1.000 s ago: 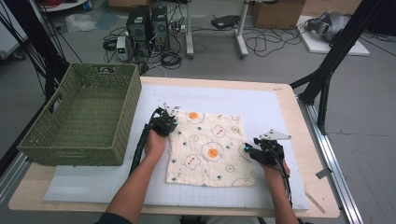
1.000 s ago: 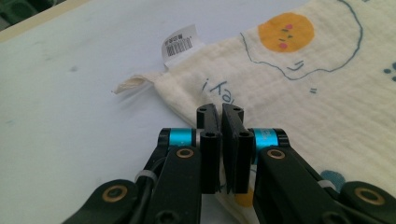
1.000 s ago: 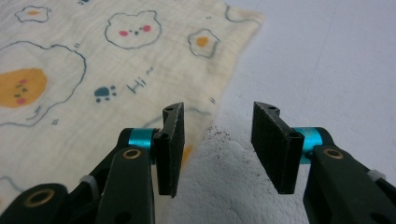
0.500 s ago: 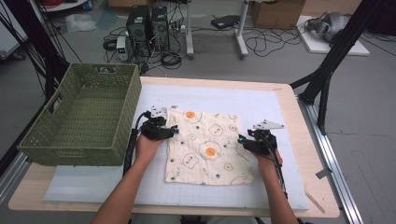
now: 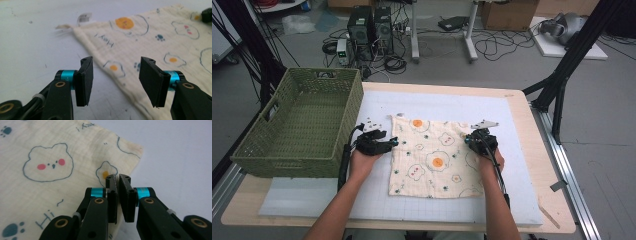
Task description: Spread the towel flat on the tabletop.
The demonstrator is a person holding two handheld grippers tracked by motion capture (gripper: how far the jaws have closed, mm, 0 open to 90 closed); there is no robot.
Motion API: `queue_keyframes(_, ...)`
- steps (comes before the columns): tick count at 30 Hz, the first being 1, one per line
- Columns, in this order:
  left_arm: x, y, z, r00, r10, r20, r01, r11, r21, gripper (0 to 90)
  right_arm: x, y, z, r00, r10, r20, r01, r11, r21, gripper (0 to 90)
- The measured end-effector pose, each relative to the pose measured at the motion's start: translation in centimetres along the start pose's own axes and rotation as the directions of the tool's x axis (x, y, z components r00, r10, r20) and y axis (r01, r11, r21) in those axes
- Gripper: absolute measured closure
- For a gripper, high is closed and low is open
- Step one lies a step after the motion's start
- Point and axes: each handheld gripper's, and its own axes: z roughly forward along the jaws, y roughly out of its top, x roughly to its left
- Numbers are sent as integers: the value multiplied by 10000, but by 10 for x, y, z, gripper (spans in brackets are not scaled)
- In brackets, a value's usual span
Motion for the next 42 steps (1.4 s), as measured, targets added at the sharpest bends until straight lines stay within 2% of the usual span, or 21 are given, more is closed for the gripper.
queue_keyframes(3, -9, -6, -1, 9990, 204, 387, -216, 9993, 289, 460, -5, -2, -2, 9983, 501, 310, -500, 9987, -57, 748)
queue_keyframes(6, -19, -9, 0, 9946, 717, 744, -788, 9922, 967, 464, -4, -3, -9, 9988, 493, -9, -493, 9985, -251, 631)
queue_keyframes(9, -29, -10, -1, 9900, 988, 1012, -1103, 9872, 1155, 470, -6, -6, -21, 9965, 729, -398, -747, 9962, -454, 546)
queue_keyframes(11, -35, -14, 0, 9872, 1317, 894, -1427, 9811, 1309, 525, -8, -10, -31, 9949, 801, -619, -833, 9952, -521, 523)
queue_keyframes(13, -39, -18, -1, 9893, 1353, 552, -1404, 9847, 1033, 574, -9, -17, -41, 9949, 663, -762, -718, 9949, -708, 519)
queue_keyframes(14, -38, -19, -3, 9892, 1325, 630, -1381, 9858, 956, 649, -9, -20, -46, 9950, 594, -806, -651, 9954, -697, 519)
queue_keyframes(15, -37, -19, -4, 9886, 1287, 778, -1363, 9854, 1017, 792, -8, -24, -51, 9952, 512, -832, -574, 9956, -742, 519)
queue_keyframes(16, -37, -19, -4, 9895, 1241, 736, -1313, 9862, 1014, 840, -8, -28, -55, 9950, 469, -883, -535, 9958, -739, 521)
queue_keyframes(18, -36, -19, -5, 9888, 1378, 580, -1435, 9837, 1083, 859, -5, -36, -63, 9945, 327, -994, -394, 9971, -658, 521)
queue_keyframes(23, -26, -21, -13, 9924, 1203, 256, -1225, 9859, 1142, 857, 8, -46, -75, 9876, 177, -1557, -258, 9984, -501, 521)
queue_keyframes(26, -20, -26, -19, 9948, 979, 286, -1002, 9903, 964, 851, 22, -51, -76, 9833, -122, -1818, 82, 9997, -230, 532)
queue_keyframes(28, -19, -28, -22, 9948, 903, 470, -941, 9918, 863, 820, 27, -55, -74, 9734, -33, -2292, 67, 9999, 141, 616)
queue_keyframes(29, -19, -29, -23, 9948, 871, 526, -913, 9924, 831, 746, 30, -57, -72, 9730, -108, -2305, 196, 9992, 359, 653)
queue_keyframes(30, -18, -29, -24, 9947, 808, 640, -858, 9931, 804, 643, 30, -58, -73, 9728, -112, -2313, 184, 9994, 287, 723)
queue_keyframes(31, -19, -30, -25, 9947, 723, 729, -775, 9945, 708, 594, 30, -58, -74, 9675, -73, -2529, 177, 9991, 389, 796)
queue_keyframes(32, -18, -31, -27, 9949, 702, 719, -748, 9952, 627, 563, 31, -57, -76, 9691, -218, -2457, 343, 9983, 468, 844)
queue_keyframes(34, -17, -32, -30, 9949, 586, 815, -627, 9969, 478, 498, 31, -58, -80, 9729, -417, -2274, 583, 9961, 667, 866)
queue_keyframes(36, -17, -33, -33, 9948, 598, 819, -631, 9973, 388, 479, 30, -60, -85, 9768, -450, -2093, 644, 9942, 864, 862)
queue_keyframes(37, -17, -33, -34, 9950, 533, 846, -562, 9979, 315, 468, 30, -62, -87, 9798, -545, -1926, 719, 9938, 847, 824)
queue_keyframes(38, -17, -33, -36, 9947, 553, 871, -578, 9980, 262, 460, 29, -64, -89, 9822, -494, -1814, 646, 9948, 791, 734)
queue_keyframes(42, -17, -32, -41, 9931, 647, 973, -630, 9978, -204, 429, 22, -66, -95, 9862, -272, -1632, 320, 9991, 263, 567)
